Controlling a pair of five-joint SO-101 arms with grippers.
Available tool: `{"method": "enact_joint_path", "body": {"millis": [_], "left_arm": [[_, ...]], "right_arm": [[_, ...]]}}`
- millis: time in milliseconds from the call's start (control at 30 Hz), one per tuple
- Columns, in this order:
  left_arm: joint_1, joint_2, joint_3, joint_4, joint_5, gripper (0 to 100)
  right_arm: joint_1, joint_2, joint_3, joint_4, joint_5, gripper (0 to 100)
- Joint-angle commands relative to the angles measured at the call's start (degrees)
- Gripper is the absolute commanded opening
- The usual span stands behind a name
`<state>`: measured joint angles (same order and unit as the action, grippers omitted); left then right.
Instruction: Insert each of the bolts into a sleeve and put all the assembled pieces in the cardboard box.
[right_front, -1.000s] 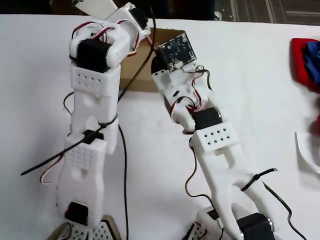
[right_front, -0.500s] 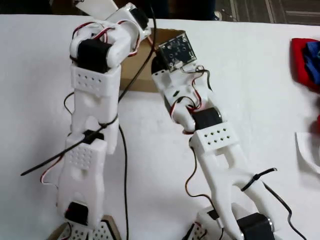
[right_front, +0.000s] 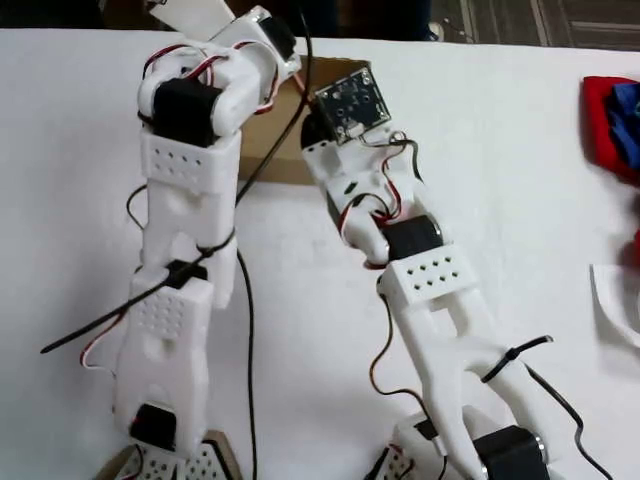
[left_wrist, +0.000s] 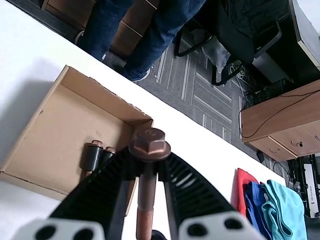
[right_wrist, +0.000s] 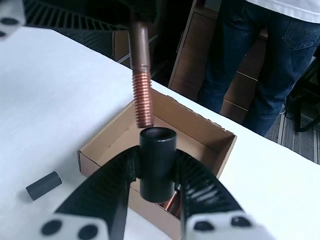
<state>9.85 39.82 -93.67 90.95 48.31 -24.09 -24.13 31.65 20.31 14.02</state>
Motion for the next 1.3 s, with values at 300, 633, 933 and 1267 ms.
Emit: {"method": "enact_joint_path", "body": {"millis": [300, 633, 933, 1267], "left_arm": [[-1.93, -3.87, -1.89, -0.09, 6.33, 3], [-1.41, -4.13, -1.98, 0.79, 6.33, 3], [-1.05, -7.74, -1.98, 2.55, 4.66, 3], [0.26, -7.38, -1.45, 2.37, 3.87, 3]], "right_arm": [[-1.01, -3.03, -0.62, 0.04, 0.35, 2.1], [-0.84, -3.03, -0.62, 0.04, 0.44, 2.1], [-0.57, -3.03, -0.62, -0.13, 0.70, 2.1], [-0.66, -3.03, -0.62, -0.04, 0.53, 2.1]]}}
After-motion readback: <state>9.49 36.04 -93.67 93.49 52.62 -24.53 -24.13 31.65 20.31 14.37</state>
